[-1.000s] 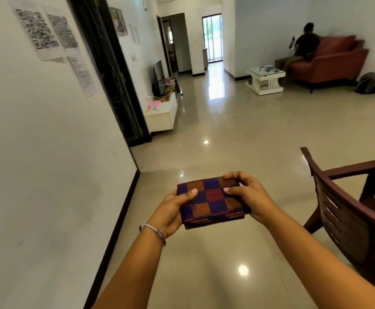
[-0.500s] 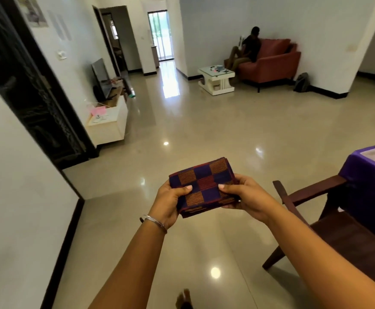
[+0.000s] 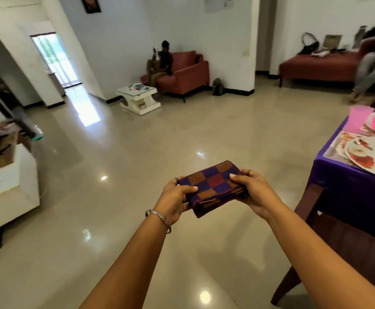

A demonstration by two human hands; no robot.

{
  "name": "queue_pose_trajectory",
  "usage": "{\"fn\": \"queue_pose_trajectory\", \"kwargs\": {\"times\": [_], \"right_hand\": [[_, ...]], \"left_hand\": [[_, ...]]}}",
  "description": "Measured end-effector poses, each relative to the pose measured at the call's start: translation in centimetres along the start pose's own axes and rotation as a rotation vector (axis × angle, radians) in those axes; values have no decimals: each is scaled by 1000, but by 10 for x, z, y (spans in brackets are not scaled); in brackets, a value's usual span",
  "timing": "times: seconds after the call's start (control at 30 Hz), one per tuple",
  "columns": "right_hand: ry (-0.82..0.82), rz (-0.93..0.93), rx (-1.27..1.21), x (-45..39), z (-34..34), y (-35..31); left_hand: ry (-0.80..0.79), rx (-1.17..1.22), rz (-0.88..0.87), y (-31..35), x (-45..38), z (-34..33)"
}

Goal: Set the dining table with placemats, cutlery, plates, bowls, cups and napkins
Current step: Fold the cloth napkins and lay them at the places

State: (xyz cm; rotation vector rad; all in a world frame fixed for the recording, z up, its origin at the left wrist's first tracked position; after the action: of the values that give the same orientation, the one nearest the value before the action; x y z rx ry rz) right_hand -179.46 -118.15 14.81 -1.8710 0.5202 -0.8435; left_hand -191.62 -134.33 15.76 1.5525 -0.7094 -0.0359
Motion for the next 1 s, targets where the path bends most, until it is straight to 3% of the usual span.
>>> {"fn": "queue_pose_trajectory", "kwargs": {"times": [0.27,0.47,0.53,0.8,1.0], "right_hand": [[215,79,-101,-85,60,-35],[481,84,-107,-124,142,-71],[552,84,-219,-127,167,-82],[700,248,-706,-78,273,-104],[956,268,-506,-43,334,-98]], "left_hand": [[-386,-178,-44,20,-125,-109],[-657,-299,115,10,-180,-231],[-730,-321,149,10,-194,-268],[-1193,-384,385,-18,-194,-401],[-1377,-604,313,-68,-150,-496]]}}
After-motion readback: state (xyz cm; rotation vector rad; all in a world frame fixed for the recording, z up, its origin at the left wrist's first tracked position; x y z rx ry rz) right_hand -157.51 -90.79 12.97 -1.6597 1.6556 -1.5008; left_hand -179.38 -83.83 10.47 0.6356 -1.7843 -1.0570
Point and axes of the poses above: each hand's wrist, its own x-axis away from the middle knuckle, its own z-axis out of the back of the hand, y = z × x, the point moved 2 cm from there along -x, towards the middle knuckle, and after that the axes turned 7 degrees about y, right-handed, at the moved point
